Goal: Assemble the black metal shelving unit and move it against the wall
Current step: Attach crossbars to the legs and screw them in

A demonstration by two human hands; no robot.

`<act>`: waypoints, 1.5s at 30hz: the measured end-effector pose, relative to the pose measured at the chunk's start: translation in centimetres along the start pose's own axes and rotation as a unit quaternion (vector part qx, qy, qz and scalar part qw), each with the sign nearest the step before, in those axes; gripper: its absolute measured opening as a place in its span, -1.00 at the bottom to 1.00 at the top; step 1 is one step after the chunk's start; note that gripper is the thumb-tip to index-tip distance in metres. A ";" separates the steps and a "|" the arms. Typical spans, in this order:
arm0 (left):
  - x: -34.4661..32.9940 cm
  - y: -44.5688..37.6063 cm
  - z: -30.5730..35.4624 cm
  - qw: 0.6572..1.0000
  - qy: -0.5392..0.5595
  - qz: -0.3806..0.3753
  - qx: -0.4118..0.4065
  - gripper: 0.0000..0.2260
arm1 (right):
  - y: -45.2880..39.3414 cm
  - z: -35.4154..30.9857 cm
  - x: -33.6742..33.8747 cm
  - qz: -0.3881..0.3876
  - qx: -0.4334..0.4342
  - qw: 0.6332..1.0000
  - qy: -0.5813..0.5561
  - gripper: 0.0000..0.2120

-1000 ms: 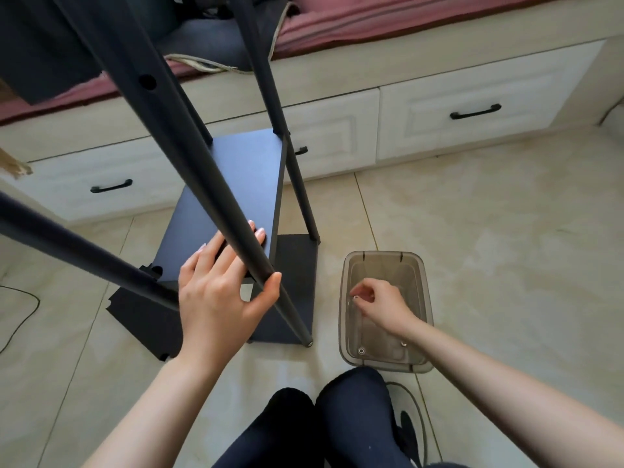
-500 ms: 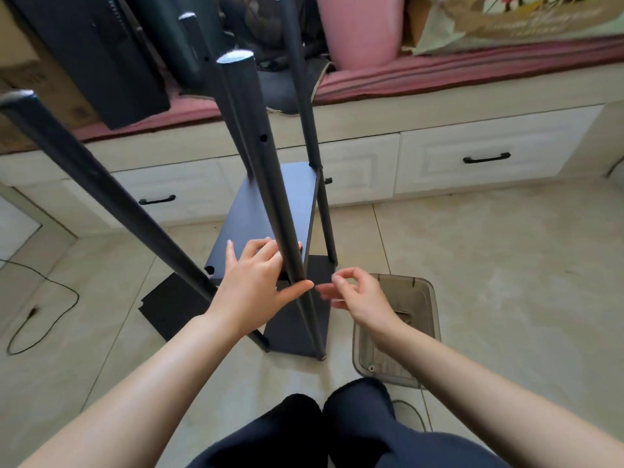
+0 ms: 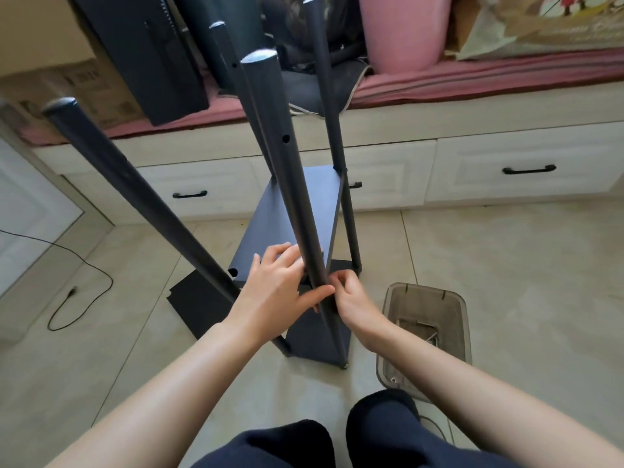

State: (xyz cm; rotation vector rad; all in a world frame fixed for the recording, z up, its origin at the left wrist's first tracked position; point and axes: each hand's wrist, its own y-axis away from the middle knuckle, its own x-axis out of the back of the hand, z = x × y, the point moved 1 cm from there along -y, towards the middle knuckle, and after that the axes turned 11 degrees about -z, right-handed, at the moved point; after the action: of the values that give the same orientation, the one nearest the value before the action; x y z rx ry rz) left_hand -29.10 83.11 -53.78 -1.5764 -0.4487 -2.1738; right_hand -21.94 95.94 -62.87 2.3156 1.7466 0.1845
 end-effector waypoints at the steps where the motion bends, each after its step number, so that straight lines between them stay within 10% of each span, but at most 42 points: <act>1: 0.2 0.3 -0.2 1.000 0.013 0.003 0.008 -0.40 | 0.0 -0.2 -0.3 -0.010 0.005 1.000 -0.005 -0.82; 19: 1.2 8.2 -7.9 0.959 0.234 0.102 0.124 -0.34 | -0.4 -3.1 -8.2 -0.127 0.058 0.990 0.031 -0.88; 45: -12.6 18.6 -14.3 0.740 0.568 0.187 0.308 -0.35 | -3.5 3.5 -17.1 -0.182 -0.033 0.940 0.286 -0.91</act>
State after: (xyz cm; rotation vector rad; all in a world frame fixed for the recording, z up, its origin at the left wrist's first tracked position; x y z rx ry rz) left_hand -27.96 61.88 -69.86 0.1377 -0.3185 -1.9069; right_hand -29.13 80.10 -66.45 1.9540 2.3487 0.9059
